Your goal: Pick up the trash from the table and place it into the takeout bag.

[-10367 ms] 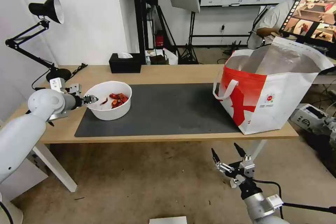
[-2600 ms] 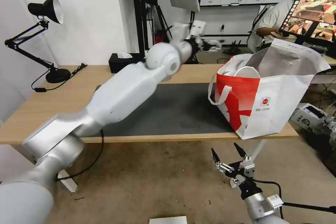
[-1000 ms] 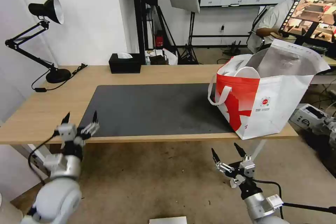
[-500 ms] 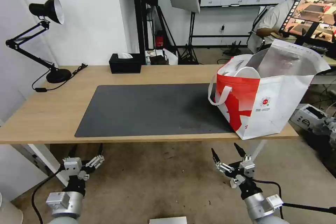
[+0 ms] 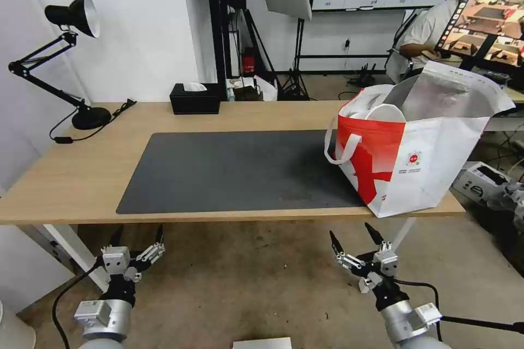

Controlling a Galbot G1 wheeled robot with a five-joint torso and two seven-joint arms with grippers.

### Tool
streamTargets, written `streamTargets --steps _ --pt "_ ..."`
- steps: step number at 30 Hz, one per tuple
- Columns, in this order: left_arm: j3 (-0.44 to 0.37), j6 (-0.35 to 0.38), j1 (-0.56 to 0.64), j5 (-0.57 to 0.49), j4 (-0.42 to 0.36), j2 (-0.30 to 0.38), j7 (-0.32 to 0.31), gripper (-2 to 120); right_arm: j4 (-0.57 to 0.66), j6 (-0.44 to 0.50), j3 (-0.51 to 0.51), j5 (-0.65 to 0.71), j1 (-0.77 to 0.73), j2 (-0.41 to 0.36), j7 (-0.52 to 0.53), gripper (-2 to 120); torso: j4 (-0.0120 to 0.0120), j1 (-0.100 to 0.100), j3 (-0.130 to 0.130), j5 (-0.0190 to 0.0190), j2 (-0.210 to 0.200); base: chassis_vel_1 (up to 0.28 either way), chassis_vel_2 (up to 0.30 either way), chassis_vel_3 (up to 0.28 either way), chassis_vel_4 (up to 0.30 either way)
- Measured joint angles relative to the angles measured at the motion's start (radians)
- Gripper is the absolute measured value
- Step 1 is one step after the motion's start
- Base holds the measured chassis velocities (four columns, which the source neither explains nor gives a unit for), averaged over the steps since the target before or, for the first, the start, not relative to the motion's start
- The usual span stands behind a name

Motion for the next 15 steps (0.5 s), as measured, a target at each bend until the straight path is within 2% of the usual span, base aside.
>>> streamTargets --steps 15 --pt "0.001 0.001 -0.002 -0.002 0.0 0.001 -0.002 100 0.0 0.0 0.0 0.0 0.0 0.0 0.0 100 0.0 0.0 0.0 0.0 0.0 0.0 0.0 0.0 0.0"
